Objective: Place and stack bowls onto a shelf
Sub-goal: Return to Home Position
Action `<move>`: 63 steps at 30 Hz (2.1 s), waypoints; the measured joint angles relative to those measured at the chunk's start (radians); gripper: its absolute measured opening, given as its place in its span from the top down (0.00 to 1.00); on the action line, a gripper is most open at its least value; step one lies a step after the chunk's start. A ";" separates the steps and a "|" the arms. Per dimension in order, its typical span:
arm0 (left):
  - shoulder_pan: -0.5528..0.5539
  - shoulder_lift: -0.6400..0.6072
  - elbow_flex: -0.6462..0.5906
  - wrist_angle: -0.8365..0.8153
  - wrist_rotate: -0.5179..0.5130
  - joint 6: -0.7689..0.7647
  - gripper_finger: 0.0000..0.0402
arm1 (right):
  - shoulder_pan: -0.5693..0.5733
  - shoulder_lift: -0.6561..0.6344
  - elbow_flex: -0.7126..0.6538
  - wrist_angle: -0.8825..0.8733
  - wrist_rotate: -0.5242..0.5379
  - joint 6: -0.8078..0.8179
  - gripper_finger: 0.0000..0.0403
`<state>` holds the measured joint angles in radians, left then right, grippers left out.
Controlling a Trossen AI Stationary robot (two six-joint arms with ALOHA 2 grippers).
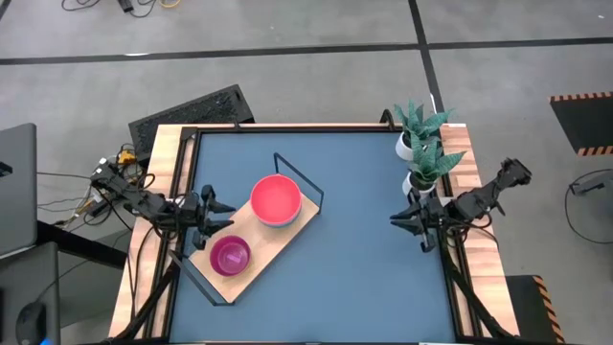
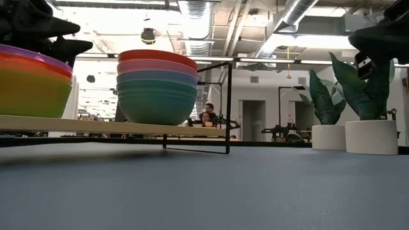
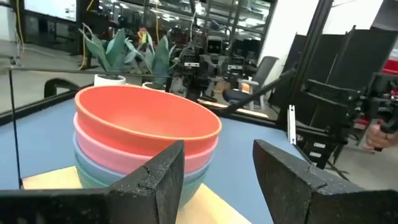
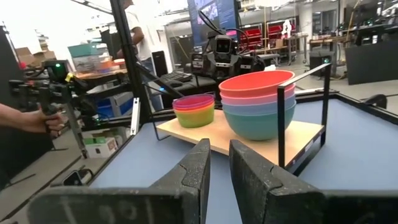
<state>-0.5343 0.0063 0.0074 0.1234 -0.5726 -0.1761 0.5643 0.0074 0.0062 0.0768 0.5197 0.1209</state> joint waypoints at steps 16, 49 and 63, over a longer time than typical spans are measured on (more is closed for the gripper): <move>0.000 -0.003 -0.001 0.078 0.437 0.042 0.56 | -0.018 0.041 -0.001 -0.002 -0.003 0.002 0.78; 0.000 -0.002 -0.001 -0.066 0.401 0.180 0.56 | -0.017 0.124 -0.002 -0.001 -0.001 0.092 0.78; 0.000 -0.002 -0.001 -0.065 0.401 0.180 0.56 | -0.017 0.124 -0.002 -0.001 0.000 0.091 0.78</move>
<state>-0.5339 0.0048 0.0067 0.0586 -0.1719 0.0036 0.5476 0.1318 0.0044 0.0753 0.5200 0.2115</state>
